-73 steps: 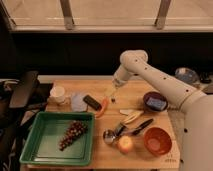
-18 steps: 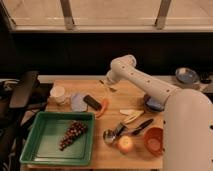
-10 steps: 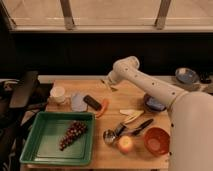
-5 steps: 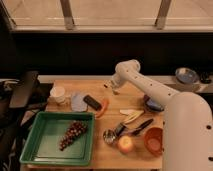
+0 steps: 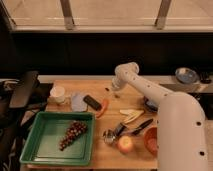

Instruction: Place fork in table surface

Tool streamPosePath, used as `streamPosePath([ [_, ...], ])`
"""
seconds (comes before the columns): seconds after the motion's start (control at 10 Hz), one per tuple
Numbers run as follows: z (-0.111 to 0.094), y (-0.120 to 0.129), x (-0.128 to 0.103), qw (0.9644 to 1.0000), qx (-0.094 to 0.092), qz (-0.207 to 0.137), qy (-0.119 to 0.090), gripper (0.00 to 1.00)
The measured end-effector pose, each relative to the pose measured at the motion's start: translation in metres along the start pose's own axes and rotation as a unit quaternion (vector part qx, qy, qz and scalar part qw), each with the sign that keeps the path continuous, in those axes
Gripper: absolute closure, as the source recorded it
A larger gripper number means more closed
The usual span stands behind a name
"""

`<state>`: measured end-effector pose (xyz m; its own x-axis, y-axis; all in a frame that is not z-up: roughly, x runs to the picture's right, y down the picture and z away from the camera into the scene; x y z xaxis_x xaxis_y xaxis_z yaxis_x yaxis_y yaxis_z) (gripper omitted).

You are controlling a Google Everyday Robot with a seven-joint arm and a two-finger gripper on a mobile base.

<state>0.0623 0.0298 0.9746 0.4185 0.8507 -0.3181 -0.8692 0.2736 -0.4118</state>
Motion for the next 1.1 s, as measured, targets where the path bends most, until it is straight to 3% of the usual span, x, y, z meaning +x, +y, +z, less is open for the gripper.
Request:
streamPosePath([
  [0.4,0.0036,-0.001,0.0014,1.0,0.0,0.004,0.005,0.26],
  [1.1,0.0011,-0.0014,0.0001,1.0,0.0,0.005,0.002,0.23],
])
